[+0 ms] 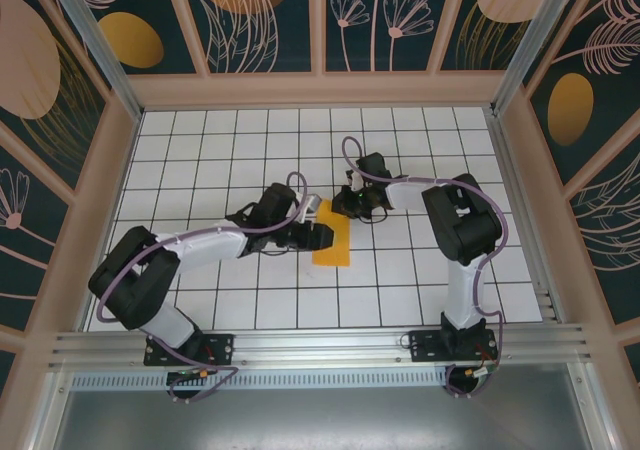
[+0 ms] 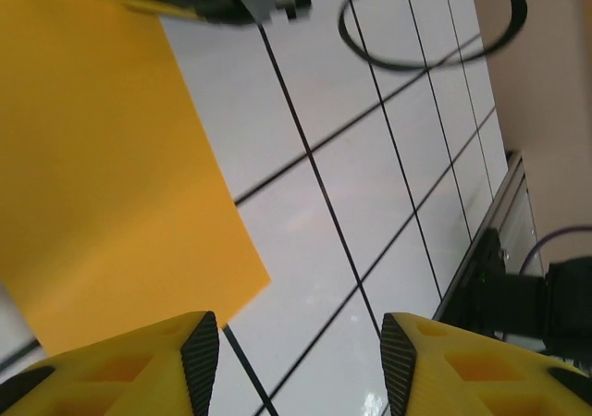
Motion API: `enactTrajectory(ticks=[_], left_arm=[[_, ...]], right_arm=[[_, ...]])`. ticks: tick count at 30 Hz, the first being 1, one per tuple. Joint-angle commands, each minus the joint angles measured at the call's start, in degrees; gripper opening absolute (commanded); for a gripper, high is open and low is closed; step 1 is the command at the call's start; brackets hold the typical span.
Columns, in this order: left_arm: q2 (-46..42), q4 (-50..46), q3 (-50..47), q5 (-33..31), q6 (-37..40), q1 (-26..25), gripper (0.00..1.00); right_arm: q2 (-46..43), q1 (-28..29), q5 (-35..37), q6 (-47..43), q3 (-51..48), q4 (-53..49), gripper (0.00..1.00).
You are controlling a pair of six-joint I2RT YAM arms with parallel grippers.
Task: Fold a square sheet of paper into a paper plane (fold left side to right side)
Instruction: First fold the square sheet of paper in half at the center of the table, then hold the square sheet of paper at the center of the table.
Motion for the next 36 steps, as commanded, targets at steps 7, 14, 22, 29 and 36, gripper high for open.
enactTrajectory(ticks=[7, 14, 22, 29, 36], left_arm=[[9.6, 2.2, 3.4, 3.4, 1.2, 0.4, 0.52], [12.2, 3.8, 1.1, 3.3, 0.2, 0.3, 0.52], [13.6, 4.3, -1.1, 2.7, 0.0, 0.3, 0.52], [13.7, 5.2, -2.4, 2.3, -1.0, 0.2, 0.52], [13.5, 4.7, -2.0, 2.1, -1.2, 0.3, 0.52]], right_arm=[[4.3, 2.3, 4.0, -1.6, -1.0, -6.4, 0.12], [3.6, 2.5, 3.8, -1.9, 0.0, -6.3, 0.13], [0.3, 2.1, 4.1, -3.3, 5.2, -9.4, 0.17], [-6.6, 0.9, 6.1, -4.6, 7.4, -13.9, 0.31], [-17.9, 0.2, 4.4, -3.9, -2.0, -15.8, 0.16]])
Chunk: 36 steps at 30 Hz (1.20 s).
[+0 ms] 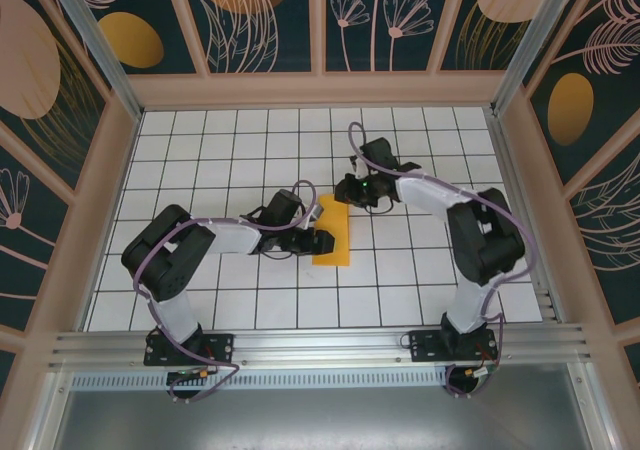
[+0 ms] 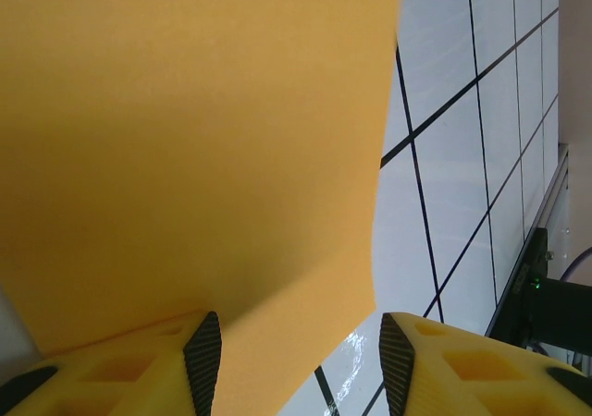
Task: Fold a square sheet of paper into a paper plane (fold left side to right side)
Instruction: Hold the square sheet of paper at the center of the table.
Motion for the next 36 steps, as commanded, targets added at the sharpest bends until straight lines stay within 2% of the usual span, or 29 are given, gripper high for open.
enactTrajectory(ticks=[1, 8, 13, 25, 36], left_arm=[[1.7, -1.5, -1.3, -0.7, -0.3, -0.4, 0.52], [1.4, -1.9, -1.2, -1.0, -0.5, -0.4, 0.52], [1.2, -2.1, -1.2, -1.2, -0.5, -0.4, 0.52], [1.0, -2.4, -0.5, -1.2, -0.5, -0.5, 0.52], [0.8, -2.4, 0.4, -0.9, -0.7, -0.4, 0.52]], right_arm=[[-6.2, 0.0, -1.9, 0.8, -6.1, -3.2, 0.13], [-15.1, 1.7, -8.7, 7.3, -20.3, 3.2, 0.10], [-14.6, 4.8, -10.6, 10.8, -24.5, 8.1, 0.09], [-8.4, 6.6, -8.4, 10.9, -24.2, 9.6, 0.08], [-4.8, 6.8, -4.0, 8.7, -23.3, 5.6, 0.08]])
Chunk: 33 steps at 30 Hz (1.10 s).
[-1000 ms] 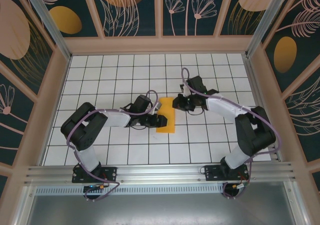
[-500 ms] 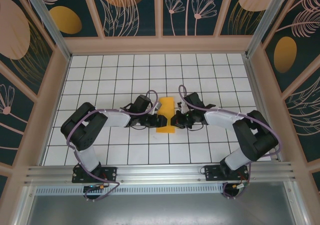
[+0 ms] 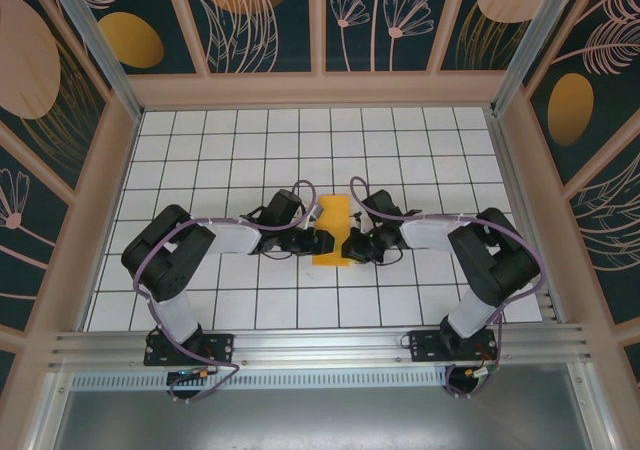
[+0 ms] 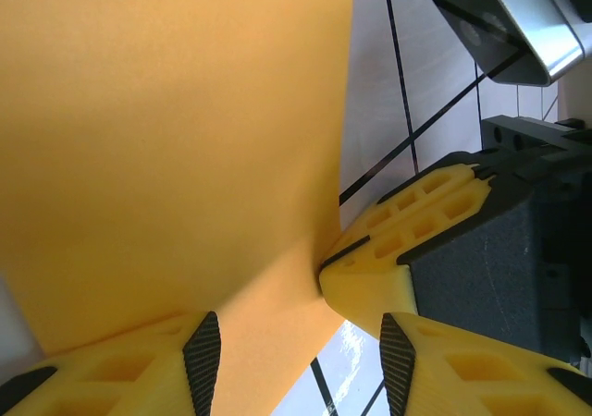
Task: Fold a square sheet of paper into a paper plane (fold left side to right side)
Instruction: Hold the square sheet of paper at the center of the table, then first fold the square sheet of paper in half at the center of the table.
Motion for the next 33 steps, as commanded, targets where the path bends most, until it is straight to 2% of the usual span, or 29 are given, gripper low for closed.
enactTrajectory(ticks=[1, 11, 17, 33], left_arm=[[0.7, -2.4, 0.8, -0.8, -0.4, -0.5, 0.52], [-1.0, -5.1, 7.6, -1.1, 0.1, 1.6, 0.54], [2.3, -6.3, 12.7, -0.5, 2.2, 2.3, 0.54], [7.4, -7.3, 13.8, -4.4, 5.9, 3.3, 0.54]], right_arm=[[1.7, 0.5, 3.0, -1.7, 1.0, -3.0, 0.08], [2.6, 0.5, 4.7, -2.8, -0.1, -4.7, 0.08], [2.7, 0.5, 4.7, -2.7, 0.1, -4.5, 0.08], [2.9, 0.6, 6.1, -3.3, 0.7, -6.4, 0.08]])
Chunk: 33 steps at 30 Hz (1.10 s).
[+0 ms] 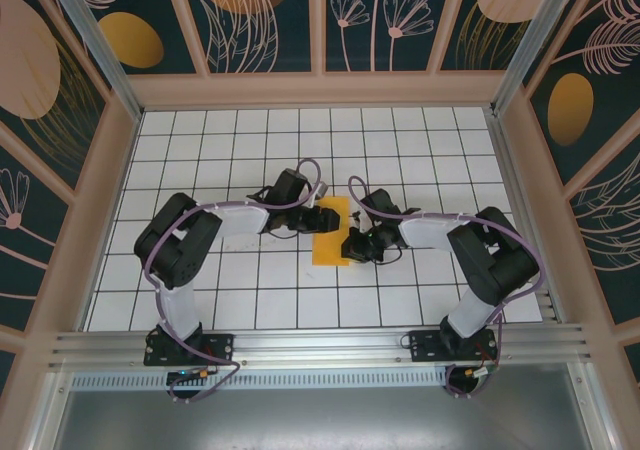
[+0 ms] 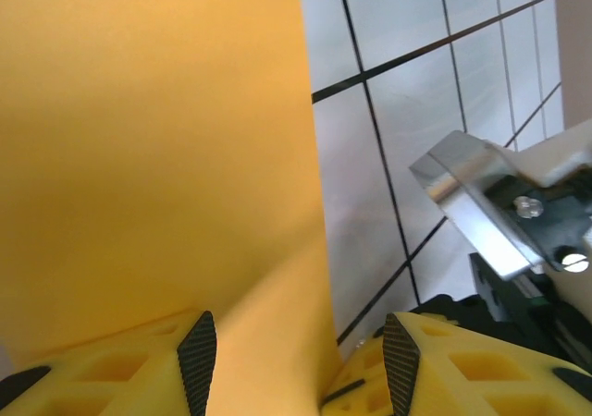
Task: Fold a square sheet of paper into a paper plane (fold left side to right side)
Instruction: First fold the square sheet of paper in half at the center of the table.
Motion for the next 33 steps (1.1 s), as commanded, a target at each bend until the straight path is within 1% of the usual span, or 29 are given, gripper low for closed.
enactTrajectory(ticks=[1, 13, 33], left_arm=[[1.8, -1.2, 1.5, -1.5, 2.2, 0.6, 0.53], [4.4, -1.5, 4.0, -4.3, 3.0, 1.3, 0.54], [8.2, -2.7, 10.6, -5.2, 3.4, 2.9, 0.56]], right_arm=[[2.5, 0.5, 5.6, -1.5, -0.3, -4.9, 0.08], [3.3, 1.0, 6.9, -2.4, 0.2, -7.1, 0.08], [3.6, 1.2, 6.9, -2.8, 0.4, -7.6, 0.08]])
